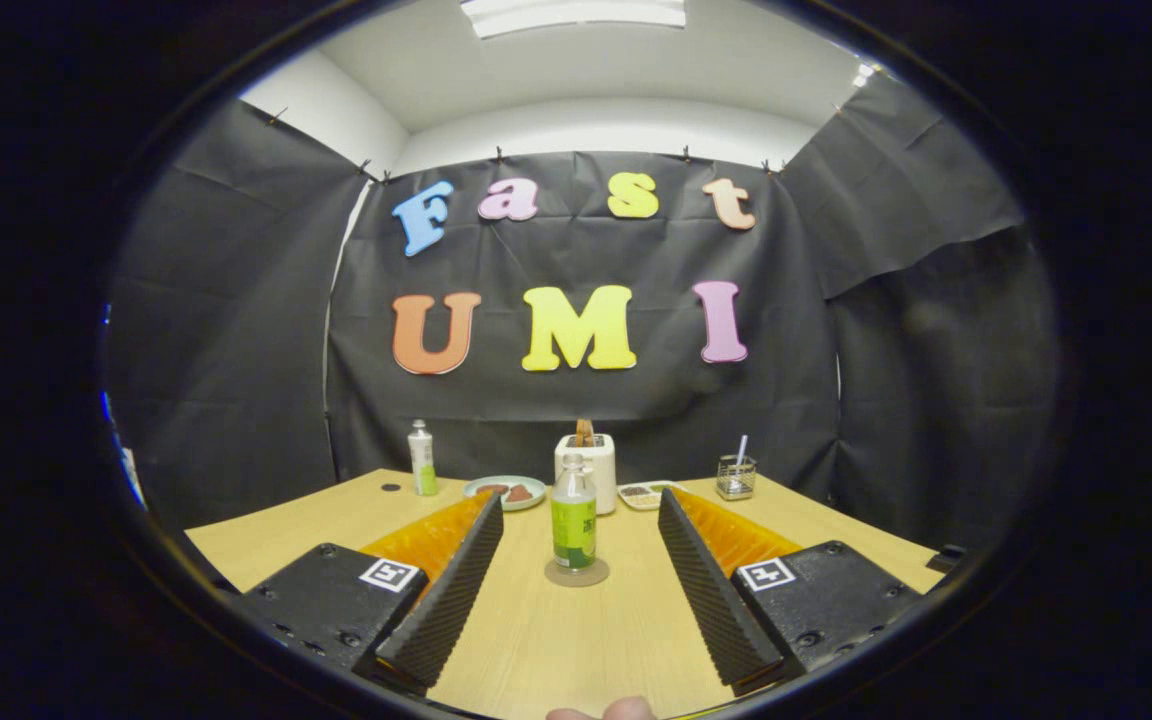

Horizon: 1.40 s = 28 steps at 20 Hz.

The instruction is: Take the bottle from table, then pour the juice into the cup, finally place the bottle on the coaster

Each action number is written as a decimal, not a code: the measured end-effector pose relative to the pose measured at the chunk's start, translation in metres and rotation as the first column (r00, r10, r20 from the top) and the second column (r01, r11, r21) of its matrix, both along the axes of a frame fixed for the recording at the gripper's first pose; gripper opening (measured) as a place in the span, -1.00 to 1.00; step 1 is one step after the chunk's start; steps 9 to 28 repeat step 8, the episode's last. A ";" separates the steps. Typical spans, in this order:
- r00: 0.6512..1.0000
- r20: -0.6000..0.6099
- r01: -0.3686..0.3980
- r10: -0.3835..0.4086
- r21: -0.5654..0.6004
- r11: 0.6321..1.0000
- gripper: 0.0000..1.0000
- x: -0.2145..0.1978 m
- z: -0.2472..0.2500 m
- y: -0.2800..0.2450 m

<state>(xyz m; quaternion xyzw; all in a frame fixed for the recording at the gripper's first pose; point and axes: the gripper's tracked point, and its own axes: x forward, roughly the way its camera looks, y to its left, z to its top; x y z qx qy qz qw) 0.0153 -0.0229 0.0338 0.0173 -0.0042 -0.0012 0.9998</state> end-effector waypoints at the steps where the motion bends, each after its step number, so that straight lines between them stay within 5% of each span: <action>1: 1.000 -0.003 -0.001 0.001 0.001 1.000 1.00 0.002 0.000 0.001; 28: 1.000 -0.019 -0.021 0.021 0.001 1.000 1.00 0.006 -0.006 0.010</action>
